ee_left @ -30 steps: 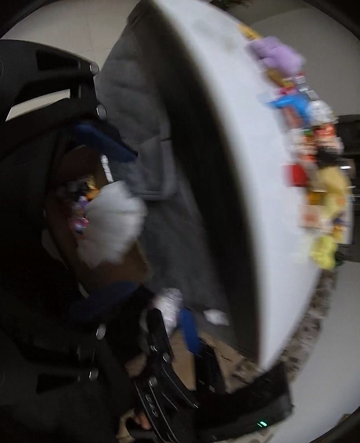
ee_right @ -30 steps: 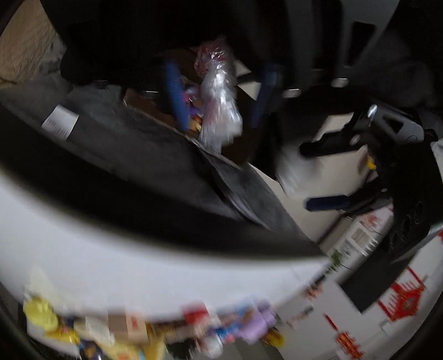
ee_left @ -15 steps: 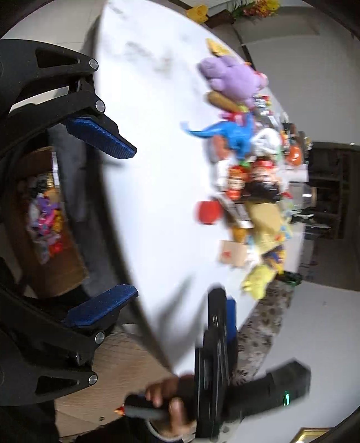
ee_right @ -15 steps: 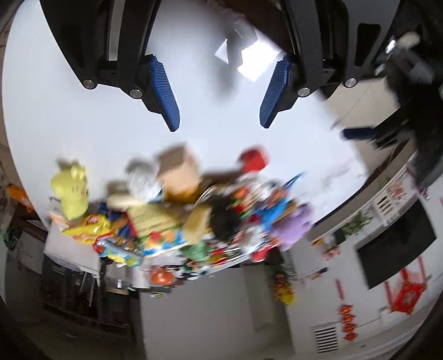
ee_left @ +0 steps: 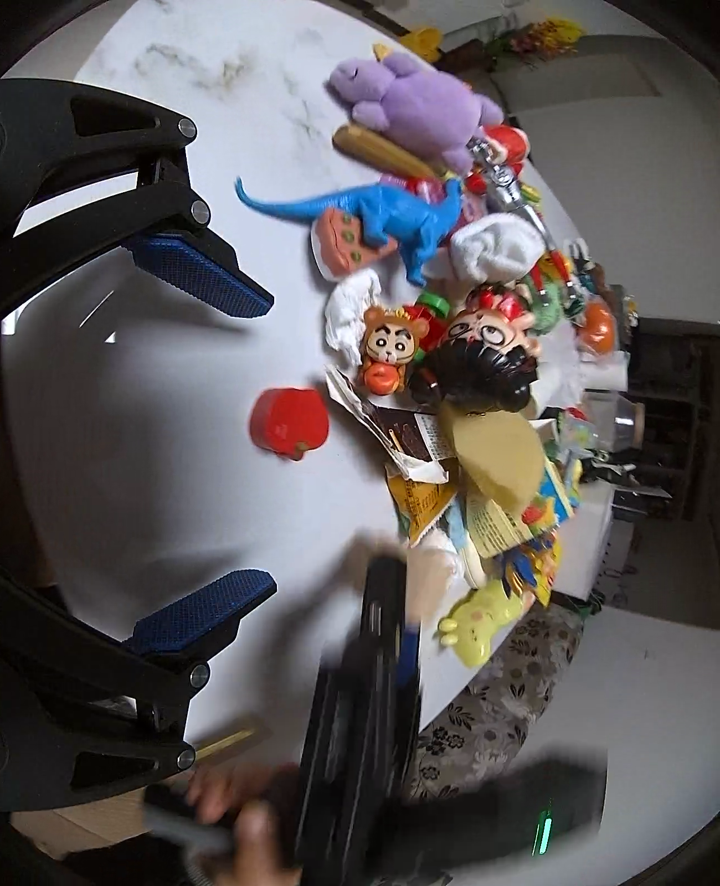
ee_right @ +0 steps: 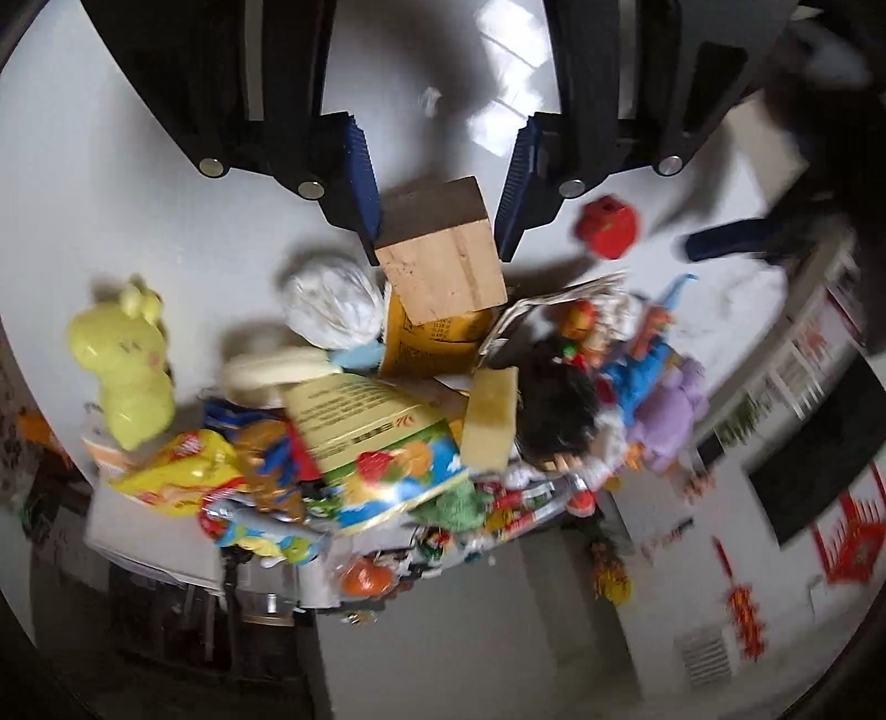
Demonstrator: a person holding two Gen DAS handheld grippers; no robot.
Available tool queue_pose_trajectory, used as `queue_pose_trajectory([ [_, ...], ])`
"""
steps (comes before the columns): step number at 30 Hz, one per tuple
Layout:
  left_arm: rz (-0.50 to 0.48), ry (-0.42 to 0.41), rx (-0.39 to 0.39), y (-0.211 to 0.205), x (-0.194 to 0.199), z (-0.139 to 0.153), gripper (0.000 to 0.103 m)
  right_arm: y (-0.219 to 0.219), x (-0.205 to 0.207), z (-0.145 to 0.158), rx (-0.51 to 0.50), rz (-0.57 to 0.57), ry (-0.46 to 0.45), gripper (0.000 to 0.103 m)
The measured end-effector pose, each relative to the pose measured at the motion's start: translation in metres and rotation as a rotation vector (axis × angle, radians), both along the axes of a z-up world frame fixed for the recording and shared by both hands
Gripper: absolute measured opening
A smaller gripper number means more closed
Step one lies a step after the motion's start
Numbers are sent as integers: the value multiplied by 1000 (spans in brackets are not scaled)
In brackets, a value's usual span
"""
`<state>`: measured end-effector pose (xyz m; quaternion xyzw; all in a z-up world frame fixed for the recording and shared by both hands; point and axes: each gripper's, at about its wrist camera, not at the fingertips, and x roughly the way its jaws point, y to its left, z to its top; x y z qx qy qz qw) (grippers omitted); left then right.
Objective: Collect trash
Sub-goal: 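Grasp the wooden block with the right gripper while the left grasps the red apple, drop both in box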
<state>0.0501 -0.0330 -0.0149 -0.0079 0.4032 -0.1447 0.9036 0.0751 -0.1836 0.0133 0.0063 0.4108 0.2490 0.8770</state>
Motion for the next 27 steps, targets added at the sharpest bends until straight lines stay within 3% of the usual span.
queue_pose_trajectory([
  [3, 22, 53, 18, -7, 14, -9, 90, -27, -28, 17, 29, -41, -40, 40],
  [5, 40, 45, 46, -13, 19, -12, 85, -42, -48, 25, 24, -70, -73, 40],
  [7, 45, 20, 111, -23, 22, -12, 54, -58, -63, 27, 34, -97, -76, 40],
  [8, 46, 12, 130, -26, 22, -12, 45, -63, -69, 26, 42, -108, -71, 40],
  [9, 40, 9, 120, -27, 21, -11, 30, -67, -73, 24, 47, -117, -64, 40],
  [11, 38, 19, 73, -23, 17, -9, 30, -72, -81, 19, 44, -126, -56, 40],
  [17, 56, -22, 101, -15, -25, 4, 30, -64, -105, 8, 60, -101, -40, 40],
  [23, 31, -11, 101, 4, -88, 19, 30, -39, -148, 5, 76, 5, -17, 40],
  [27, -3, 29, 151, 16, -132, 9, 30, -20, -185, -7, 39, 107, 24, 40],
])
